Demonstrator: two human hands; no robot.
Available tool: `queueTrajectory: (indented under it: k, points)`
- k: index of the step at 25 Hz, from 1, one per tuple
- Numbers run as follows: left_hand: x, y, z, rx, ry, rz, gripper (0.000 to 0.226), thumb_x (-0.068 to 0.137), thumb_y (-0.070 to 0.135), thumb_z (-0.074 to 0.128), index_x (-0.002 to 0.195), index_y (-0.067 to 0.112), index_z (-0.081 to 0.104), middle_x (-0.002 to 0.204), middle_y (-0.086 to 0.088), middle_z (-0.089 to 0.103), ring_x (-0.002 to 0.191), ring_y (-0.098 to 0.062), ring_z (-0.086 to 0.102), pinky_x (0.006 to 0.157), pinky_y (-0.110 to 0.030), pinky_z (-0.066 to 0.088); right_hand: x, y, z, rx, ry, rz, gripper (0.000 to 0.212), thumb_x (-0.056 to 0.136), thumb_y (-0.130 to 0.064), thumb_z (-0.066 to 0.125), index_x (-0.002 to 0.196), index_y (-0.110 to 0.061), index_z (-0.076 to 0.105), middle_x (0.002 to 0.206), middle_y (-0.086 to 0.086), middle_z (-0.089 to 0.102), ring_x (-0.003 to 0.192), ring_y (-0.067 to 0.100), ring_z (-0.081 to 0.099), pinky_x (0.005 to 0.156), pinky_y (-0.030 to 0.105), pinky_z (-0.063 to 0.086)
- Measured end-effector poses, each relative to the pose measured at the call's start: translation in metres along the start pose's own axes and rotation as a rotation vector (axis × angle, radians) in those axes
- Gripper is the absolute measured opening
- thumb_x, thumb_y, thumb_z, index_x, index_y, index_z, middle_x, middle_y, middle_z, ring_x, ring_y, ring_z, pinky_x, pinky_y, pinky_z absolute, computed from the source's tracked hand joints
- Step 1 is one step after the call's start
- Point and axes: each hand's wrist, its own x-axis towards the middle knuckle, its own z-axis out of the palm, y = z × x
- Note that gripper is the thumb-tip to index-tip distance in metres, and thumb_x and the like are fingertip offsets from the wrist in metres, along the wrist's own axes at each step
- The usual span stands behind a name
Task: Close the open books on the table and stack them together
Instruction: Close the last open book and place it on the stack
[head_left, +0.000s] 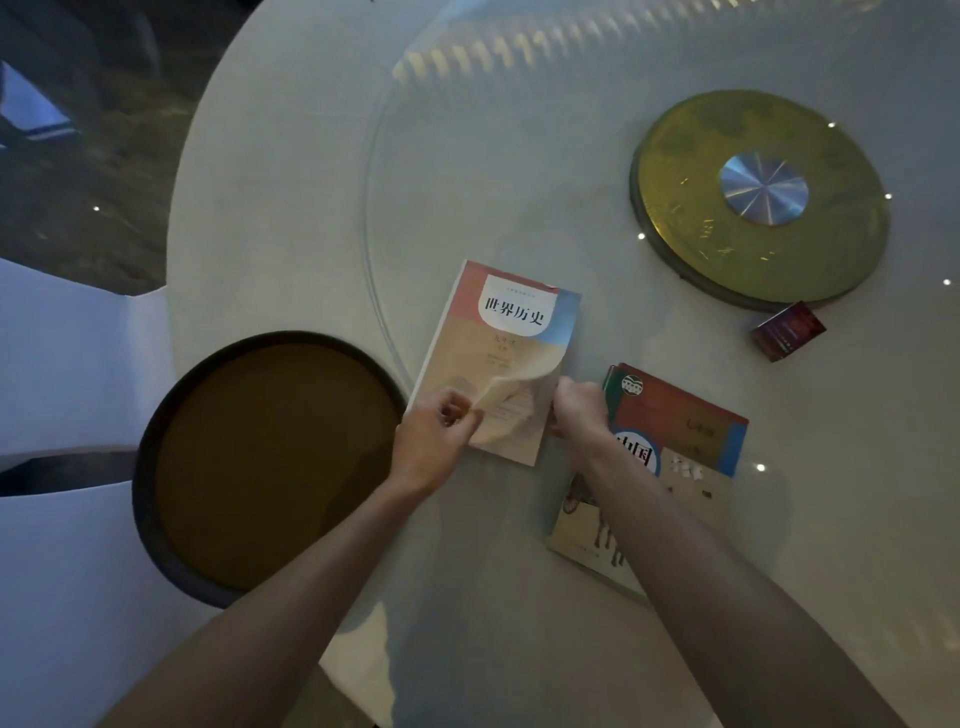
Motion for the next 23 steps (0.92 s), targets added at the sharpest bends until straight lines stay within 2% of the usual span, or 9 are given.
queueTrajectory:
  k: [2,4,6,7,10,13,15,20,23]
  points:
    - [-0.001,-0.004,0.003,0.171,-0.075,0.06,0.016,0.085,0.04,0.073,0.087,0.024,0.075,0.087,0.011,0.075,0.084,-0.007,0.069,0.074,-0.028,0.053,0.008,0.007,-0.002,0.037,-0.021,0.013,0.056,0.08,-0.042,0.046,0.109,0.0,0.07,0.112,0.02,0.075,0.102,0.038,0.071,0.095,0.056,0.058]
    - [-0.001,-0.003,0.0,0.336,-0.16,0.164,0.022,0.086,0.04,0.069,0.099,0.024,0.078,0.099,0.008,0.076,0.095,-0.011,0.068,0.083,-0.028,0.051,-0.011,0.0,-0.004,0.013,-0.035,-0.015,0.036,0.085,-0.037,0.055,0.088,-0.004,0.069,0.104,0.02,0.077,0.098,0.037,0.073,0.094,0.059,0.058]
    - [0.003,-0.006,-0.003,0.472,-0.129,0.297,0.035,0.087,0.041,0.063,0.113,0.019,0.075,0.113,0.002,0.074,0.106,-0.017,0.066,0.094,-0.034,0.051,-0.024,-0.003,-0.003,-0.001,-0.054,-0.04,0.028,0.088,-0.032,0.06,0.084,-0.005,0.067,0.104,0.023,0.076,0.1,0.035,0.074,0.095,0.062,0.056]
    - [0.008,-0.007,-0.005,0.489,-0.079,0.301,0.042,0.088,0.04,0.063,0.121,0.016,0.07,0.123,-0.002,0.07,0.114,-0.021,0.063,0.1,-0.037,0.049,-0.026,-0.003,-0.002,0.011,-0.058,-0.045,0.034,0.089,-0.03,0.061,0.09,0.002,0.069,0.11,0.025,0.075,0.105,0.037,0.073,0.096,0.062,0.055]
    - [0.024,-0.008,-0.012,0.435,-0.039,0.056,0.06,0.09,0.036,0.066,0.141,0.011,0.05,0.138,-0.013,0.053,0.125,-0.031,0.052,0.105,-0.045,0.047,-0.027,0.0,0.0,0.003,-0.05,-0.049,0.046,0.092,-0.028,0.062,0.112,0.013,0.067,0.118,0.027,0.073,0.111,0.04,0.071,0.096,0.061,0.056]
    - [0.034,-0.005,-0.017,0.503,-0.038,-0.015,0.062,0.087,0.037,0.068,0.138,0.012,0.043,0.131,-0.015,0.049,0.115,-0.035,0.057,0.096,-0.047,0.053,-0.03,0.008,0.0,0.012,-0.083,-0.057,0.033,0.093,-0.026,0.063,0.098,0.005,0.073,0.115,0.025,0.074,0.11,0.038,0.071,0.097,0.058,0.057]
    - [0.037,0.002,-0.022,0.488,-0.015,-0.05,0.055,0.088,0.039,0.068,0.13,0.01,0.047,0.123,-0.015,0.056,0.107,-0.033,0.061,0.088,-0.043,0.056,-0.034,0.011,-0.004,0.004,-0.104,-0.051,0.029,0.091,-0.03,0.064,0.093,-0.003,0.074,0.112,0.023,0.075,0.109,0.037,0.071,0.098,0.057,0.056]
    - [0.033,0.037,-0.034,-0.15,-0.146,-0.176,0.032,0.099,0.026,0.06,0.126,0.01,0.066,0.116,-0.011,0.073,0.083,-0.014,0.069,0.063,-0.02,0.053,-0.044,0.018,-0.016,0.087,-0.166,-0.044,0.032,0.096,-0.031,0.065,0.115,-0.006,0.069,0.114,0.012,0.074,0.103,0.026,0.07,0.089,0.04,0.058]
    - [0.024,0.064,-0.036,-0.466,-0.308,-0.18,0.031,0.101,0.024,0.058,0.13,0.013,0.064,0.113,-0.009,0.073,0.092,-0.022,0.07,0.068,-0.028,0.057,-0.049,0.02,-0.031,0.235,-0.182,-0.036,0.045,0.089,-0.044,0.069,0.118,-0.009,0.066,0.116,0.009,0.071,0.108,0.028,0.068,0.103,0.047,0.054]
